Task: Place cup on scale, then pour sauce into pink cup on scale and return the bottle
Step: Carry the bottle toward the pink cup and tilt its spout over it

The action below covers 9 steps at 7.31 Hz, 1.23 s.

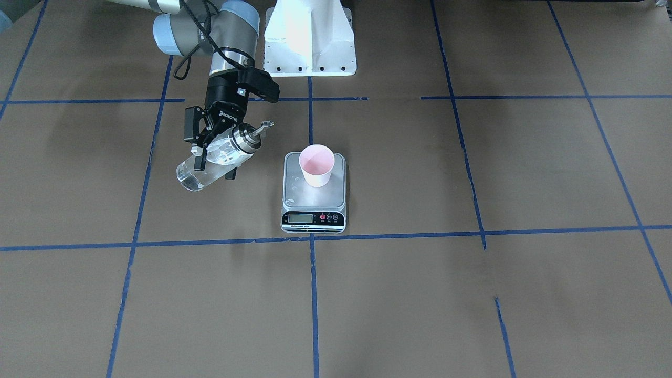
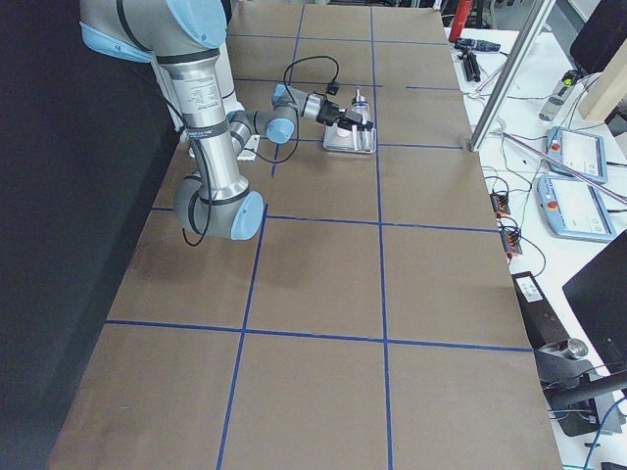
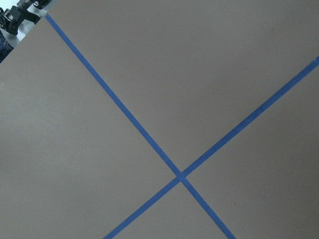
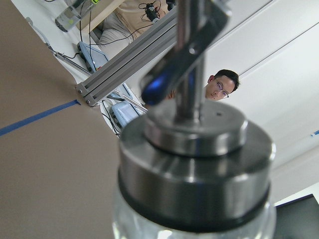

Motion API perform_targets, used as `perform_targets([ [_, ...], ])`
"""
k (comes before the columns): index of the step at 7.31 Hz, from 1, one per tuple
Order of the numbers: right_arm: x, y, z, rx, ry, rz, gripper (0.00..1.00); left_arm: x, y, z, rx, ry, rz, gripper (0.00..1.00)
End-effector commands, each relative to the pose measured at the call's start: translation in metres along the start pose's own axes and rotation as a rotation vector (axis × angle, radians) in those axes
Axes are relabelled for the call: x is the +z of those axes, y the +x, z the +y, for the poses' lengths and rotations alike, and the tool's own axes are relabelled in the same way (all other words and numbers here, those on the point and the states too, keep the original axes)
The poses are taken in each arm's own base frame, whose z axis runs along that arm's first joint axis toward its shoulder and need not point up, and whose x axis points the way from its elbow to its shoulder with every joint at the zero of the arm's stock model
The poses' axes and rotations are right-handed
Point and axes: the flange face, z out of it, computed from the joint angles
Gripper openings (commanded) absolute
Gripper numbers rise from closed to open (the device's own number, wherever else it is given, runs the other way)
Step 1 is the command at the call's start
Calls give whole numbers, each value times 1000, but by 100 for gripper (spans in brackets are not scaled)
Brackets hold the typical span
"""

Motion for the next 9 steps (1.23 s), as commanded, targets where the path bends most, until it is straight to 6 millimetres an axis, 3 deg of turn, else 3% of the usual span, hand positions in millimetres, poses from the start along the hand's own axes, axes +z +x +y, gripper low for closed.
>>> perform_targets([
  [1, -3, -13, 7, -127, -2, 37, 0, 7, -4, 5, -11, -10, 5, 100],
  [6, -3, -18, -4, -360, -2, 39, 0, 15, -10, 15, -26, -24, 10, 100],
  [7, 2, -27, 3, -388, -7, 60, 0, 16, -10, 16, -27, -25, 11, 100],
  [9, 6, -42, -2, -405, -4, 78, 0, 13, -13, 17, -32, -22, 6, 100],
])
